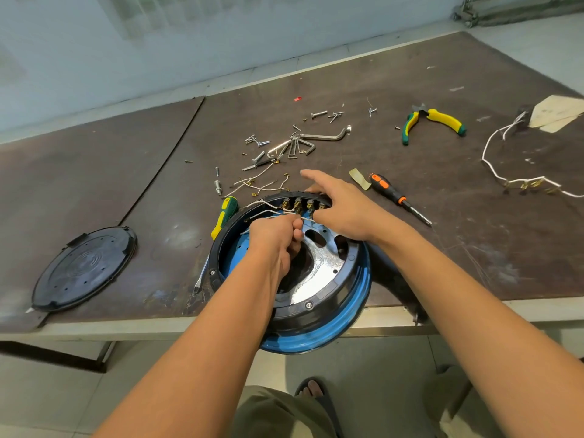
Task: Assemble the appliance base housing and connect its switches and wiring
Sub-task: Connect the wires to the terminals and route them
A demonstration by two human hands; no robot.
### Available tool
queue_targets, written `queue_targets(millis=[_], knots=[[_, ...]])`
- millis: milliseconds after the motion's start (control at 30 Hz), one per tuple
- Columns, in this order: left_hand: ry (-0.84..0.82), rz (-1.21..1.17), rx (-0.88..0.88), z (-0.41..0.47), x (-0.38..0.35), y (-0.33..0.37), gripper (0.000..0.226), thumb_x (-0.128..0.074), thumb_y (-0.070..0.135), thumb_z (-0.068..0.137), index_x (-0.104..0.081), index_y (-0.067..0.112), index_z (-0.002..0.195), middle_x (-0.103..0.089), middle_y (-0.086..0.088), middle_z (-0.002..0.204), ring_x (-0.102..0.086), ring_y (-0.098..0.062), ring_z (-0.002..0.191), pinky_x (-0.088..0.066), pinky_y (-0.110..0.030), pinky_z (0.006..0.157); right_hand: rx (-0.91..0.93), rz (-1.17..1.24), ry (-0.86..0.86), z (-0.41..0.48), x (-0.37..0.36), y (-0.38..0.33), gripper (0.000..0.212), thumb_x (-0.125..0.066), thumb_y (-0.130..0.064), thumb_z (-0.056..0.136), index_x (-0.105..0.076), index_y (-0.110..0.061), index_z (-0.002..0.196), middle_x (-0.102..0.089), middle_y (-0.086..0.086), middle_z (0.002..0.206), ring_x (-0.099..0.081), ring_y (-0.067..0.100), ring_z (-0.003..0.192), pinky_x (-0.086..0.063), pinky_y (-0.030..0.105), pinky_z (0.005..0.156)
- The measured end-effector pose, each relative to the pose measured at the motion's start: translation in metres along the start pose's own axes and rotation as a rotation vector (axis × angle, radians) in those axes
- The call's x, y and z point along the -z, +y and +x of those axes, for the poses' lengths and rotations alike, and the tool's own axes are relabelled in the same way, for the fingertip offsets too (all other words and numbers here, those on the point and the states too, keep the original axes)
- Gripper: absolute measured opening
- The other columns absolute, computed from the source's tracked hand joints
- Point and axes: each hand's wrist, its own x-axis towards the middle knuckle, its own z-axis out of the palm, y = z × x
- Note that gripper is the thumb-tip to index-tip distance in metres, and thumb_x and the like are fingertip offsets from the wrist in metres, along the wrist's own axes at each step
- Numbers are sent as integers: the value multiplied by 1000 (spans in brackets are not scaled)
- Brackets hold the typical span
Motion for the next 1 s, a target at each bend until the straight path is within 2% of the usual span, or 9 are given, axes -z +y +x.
queue_targets(millis=[167,300,533,900,1000], knots=[[-11,-9,16,0,0,0,15,-56,14,99,-65,8,89,-53,3,53,-42,-5,45,-32,-14,35,11,-20,-2,1,-1,0,72,-58,-3,86,-39,-26,152,-53,4,145,-51,18,131,-43,35,108],[-29,-53,32,-2,1,0,14,-56,12,99,-64,6,89,-54,2,51,-45,-5,40,-35,-14,34,42,-69,2,3,-2,2,66,-59,-2,85,-47,-23,147,-54,1,144,-51,13,129,-39,23,101],[55,-207,-5,-1,8,3,18,-50,6,99,-63,-1,109,-63,-6,69,-56,-7,36,-45,-14,37,15,-48,27,6,-3,6,63,-59,-4,84,-52,-26,142,-59,1,136,-57,13,118,-47,26,97],[34,-211,-8,0,6,5,13,-50,6,98,-60,1,103,-59,-5,63,-58,-9,38,-47,-15,40,16,-37,13,8,-4,9,62,-60,-5,85,-51,-27,142,-58,2,137,-58,15,117,-48,27,96],[45,-192,-18,0,5,4,16,-50,7,99,-61,-1,108,-60,-7,66,-58,-9,37,-46,-15,39,22,-41,7,8,-3,10,62,-60,-5,85,-51,-27,142,-58,1,137,-57,14,118,-49,29,98]])
